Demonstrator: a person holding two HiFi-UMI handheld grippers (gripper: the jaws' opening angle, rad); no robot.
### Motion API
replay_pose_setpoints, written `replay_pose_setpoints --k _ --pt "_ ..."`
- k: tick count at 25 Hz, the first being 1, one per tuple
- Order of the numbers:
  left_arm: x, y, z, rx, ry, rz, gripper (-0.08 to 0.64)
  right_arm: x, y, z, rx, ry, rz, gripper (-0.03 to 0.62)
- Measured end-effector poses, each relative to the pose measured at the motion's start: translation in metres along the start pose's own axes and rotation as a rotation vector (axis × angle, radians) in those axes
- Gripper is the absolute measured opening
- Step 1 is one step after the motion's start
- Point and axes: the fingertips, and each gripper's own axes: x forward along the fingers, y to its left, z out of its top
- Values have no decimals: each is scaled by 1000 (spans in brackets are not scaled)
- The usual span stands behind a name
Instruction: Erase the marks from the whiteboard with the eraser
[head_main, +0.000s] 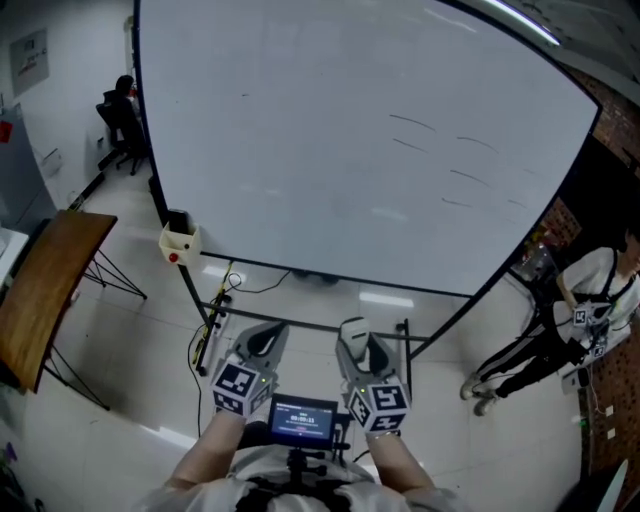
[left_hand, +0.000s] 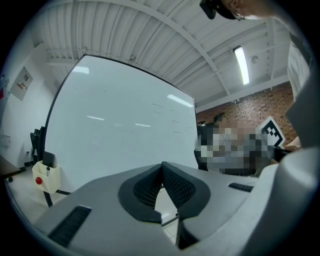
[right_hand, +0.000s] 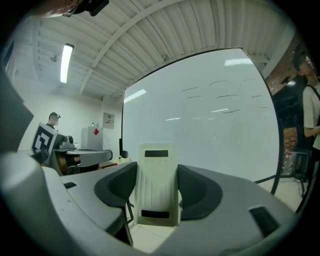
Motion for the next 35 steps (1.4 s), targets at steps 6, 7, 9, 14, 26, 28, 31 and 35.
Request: replay_pose_setpoints --k 6,7,9,14,26,28,31,35 --pt "-7 6 5 5 2 -2 5 -4 8 2 4 0 -28 268" --pt "-6 8 6 8 3 -9 5 -3 9 4 6 -1 -34 268" --pt "-6 10 7 14 10 -26 5 -1 11 5 16 1 -44 268" --pt "-6 23 17 26 9 -52 5 7 20 13 37 -10 -59 268" --pt "-14 46 16 12 -10 -74 5 22 44 5 17 33 -54 267" --pt "-14 48 17 15 -15 -77 5 24 46 11 15 13 -54 267" --pt "-12 48 19 16 -20 -86 5 24 47 11 11 22 -57 267" --pt "-10 47 20 22 -21 -92 5 26 45 10 -11 31 -64 265"
